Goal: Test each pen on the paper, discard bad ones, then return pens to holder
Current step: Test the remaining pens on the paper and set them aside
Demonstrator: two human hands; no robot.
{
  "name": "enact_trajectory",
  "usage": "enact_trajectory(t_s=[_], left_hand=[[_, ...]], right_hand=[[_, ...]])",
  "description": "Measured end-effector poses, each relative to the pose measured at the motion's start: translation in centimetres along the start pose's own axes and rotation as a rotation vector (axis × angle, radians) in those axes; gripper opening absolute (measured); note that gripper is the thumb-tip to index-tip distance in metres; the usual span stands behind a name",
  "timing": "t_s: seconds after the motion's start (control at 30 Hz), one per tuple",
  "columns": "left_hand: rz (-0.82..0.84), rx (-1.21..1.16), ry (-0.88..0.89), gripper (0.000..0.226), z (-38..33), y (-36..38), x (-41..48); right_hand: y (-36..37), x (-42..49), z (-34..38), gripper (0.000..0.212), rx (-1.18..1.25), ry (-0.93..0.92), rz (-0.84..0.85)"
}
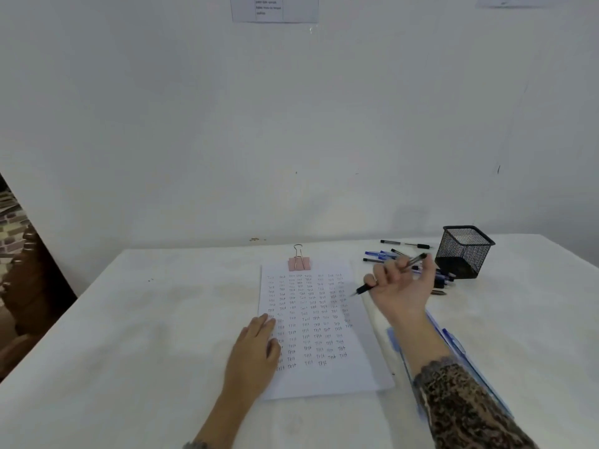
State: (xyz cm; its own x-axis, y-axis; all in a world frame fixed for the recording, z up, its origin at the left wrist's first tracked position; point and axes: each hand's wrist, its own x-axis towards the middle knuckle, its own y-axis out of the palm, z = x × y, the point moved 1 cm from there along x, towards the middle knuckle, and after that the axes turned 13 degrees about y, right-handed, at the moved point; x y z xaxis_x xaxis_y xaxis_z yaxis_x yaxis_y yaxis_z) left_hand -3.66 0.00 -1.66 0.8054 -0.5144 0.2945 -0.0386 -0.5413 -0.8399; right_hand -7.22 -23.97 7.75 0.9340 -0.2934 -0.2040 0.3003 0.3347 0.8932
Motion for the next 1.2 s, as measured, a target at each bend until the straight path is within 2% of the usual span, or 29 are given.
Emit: enact_trajectory(t_s=[0.23, 0.3, 0.37, 0.47, 0.57, 0.6, 0.63, 0.7, 0.77, 0.83, 0.97, 1.03, 1.1, 1.2], left_hand=[[0.010, 0.011, 0.025, 0.046, -0.2, -0.2, 0.0], [0.005, 0.015, 0.036, 0.051, -0.2, -0.3, 0.0], [0.005, 0.015, 0.035, 0.048, -0.2, -0.3, 0.0], [0.009, 0.000, 0.028, 0.046, -0.1, -0.2, 0.0], [0.013, 0.013, 0.019, 0.058, 0.0, -0.1, 0.1], [0.016, 0.024, 0.012, 0.058, 0.1, -0.1, 0.1], [0.026, 0.034, 0.004, 0.058, 0.1, -0.1, 0.1], [0.017, 0.048, 0.007, 0.076, 0.1, -0.1, 0.2], [0.020, 0.065, 0.022, 0.092, 0.2, 0.0, 0.2], [0.018, 0.049, 0.014, 0.094, 0.3, 0.1, 0.2], [0.022, 0.047, 0.017, 0.088, 0.2, 0.0, 0.1], [0.025, 0.043, 0.019, 0.066, -0.1, -0.2, 0.2], [0.019, 0.038, 0.019, 0.049, -0.1, -0.2, 0.2], [0.014, 0.038, 0.012, 0.048, -0.1, -0.1, 0.1]], right_hand=[[-2.9, 0.0, -3.9, 0.026, 0.167, 0.035, -0.018], [-3.5, 0.4, -3.7, 0.029, 0.214, 0.038, 0.013], [-3.9, 0.8, -3.5, 0.043, 0.201, 0.055, 0.025], [-4.9, 1.7, -3.8, 0.041, 0.042, 0.118, -0.039], [-5.9, 1.9, -3.7, 0.062, -0.158, 0.183, -0.108], [-6.0, 1.7, -3.6, 0.063, -0.213, 0.185, -0.119], [-6.1, 1.5, -3.4, 0.055, -0.253, 0.174, -0.118], [-6.0, 1.4, -3.1, 0.024, -0.309, 0.138, -0.054], [-6.6, 1.8, -3.0, 0.031, -0.433, 0.065, -0.022], [-6.7, 1.7, -3.2, 0.032, -0.610, 0.022, -0.033], [-7.1, 1.7, -3.4, 0.033, -1.029, -0.190, -0.069], [-7.3, 1.6, -3.4, 0.044, -1.144, -0.299, -0.129], [-7.2, 1.0, -3.8, 0.052, -1.164, -0.304, -0.142], [-6.9, 0.8, -4.2, 0.050, -1.218, -0.264, -0.101]])
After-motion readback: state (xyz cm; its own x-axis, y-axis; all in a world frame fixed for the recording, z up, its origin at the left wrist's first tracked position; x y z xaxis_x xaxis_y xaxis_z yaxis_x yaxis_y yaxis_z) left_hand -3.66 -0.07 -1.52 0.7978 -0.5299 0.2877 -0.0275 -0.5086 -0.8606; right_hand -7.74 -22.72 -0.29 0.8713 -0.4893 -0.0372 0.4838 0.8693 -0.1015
